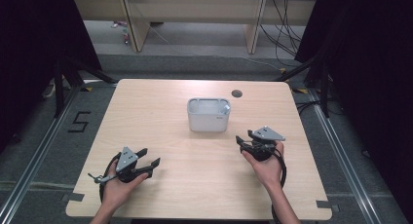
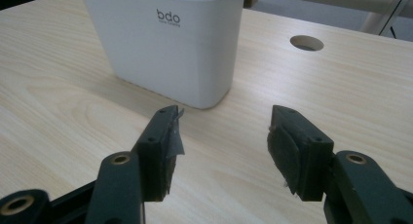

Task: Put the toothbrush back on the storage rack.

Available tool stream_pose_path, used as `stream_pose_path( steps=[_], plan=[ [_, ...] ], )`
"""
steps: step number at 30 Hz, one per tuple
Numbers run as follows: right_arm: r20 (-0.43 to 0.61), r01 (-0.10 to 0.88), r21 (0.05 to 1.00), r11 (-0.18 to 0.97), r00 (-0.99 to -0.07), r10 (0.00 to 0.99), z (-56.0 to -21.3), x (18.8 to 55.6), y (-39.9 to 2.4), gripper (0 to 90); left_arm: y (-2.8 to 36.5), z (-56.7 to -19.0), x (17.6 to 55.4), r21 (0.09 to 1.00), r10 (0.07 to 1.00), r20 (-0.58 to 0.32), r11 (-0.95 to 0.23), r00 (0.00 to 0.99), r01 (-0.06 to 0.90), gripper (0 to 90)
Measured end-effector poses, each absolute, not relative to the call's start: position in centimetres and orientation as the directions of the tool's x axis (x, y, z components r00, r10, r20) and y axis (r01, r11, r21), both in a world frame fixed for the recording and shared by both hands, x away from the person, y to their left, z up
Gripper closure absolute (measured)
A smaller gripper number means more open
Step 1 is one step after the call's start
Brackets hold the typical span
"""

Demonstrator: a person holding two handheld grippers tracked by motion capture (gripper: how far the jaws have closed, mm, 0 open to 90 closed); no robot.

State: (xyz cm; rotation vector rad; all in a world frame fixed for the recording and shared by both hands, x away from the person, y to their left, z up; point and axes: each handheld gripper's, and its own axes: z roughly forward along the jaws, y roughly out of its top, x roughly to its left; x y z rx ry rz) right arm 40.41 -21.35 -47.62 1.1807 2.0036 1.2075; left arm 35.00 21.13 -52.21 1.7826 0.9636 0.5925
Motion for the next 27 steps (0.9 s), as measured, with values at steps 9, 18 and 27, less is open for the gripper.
stream_pose_path(
  steps=[9, 18, 27],
  plan=[
    [0.023, 0.448, 0.868, 0.214, -0.468, 0.884, -48.7, 39.1, -22.5, 46.5, 21.1, -52.2, 35.0, 0.917, 0.825, -0.031, -0.201, 0.564, 0.344, 35.4],
    [0.052, 0.465, 0.867, 0.182, -0.448, 0.892, -49.7, 37.7, -23.3, 46.9, 21.1, -52.2, 35.0, 0.918, 0.825, -0.034, -0.198, 0.564, 0.345, 35.5],
    [0.072, 0.456, 0.875, 0.161, -0.451, 0.889, -50.4, 36.8, -23.7, 47.9, 21.1, -52.2, 35.0, 0.918, 0.826, -0.029, -0.201, 0.563, 0.343, 35.5]
  ],
)
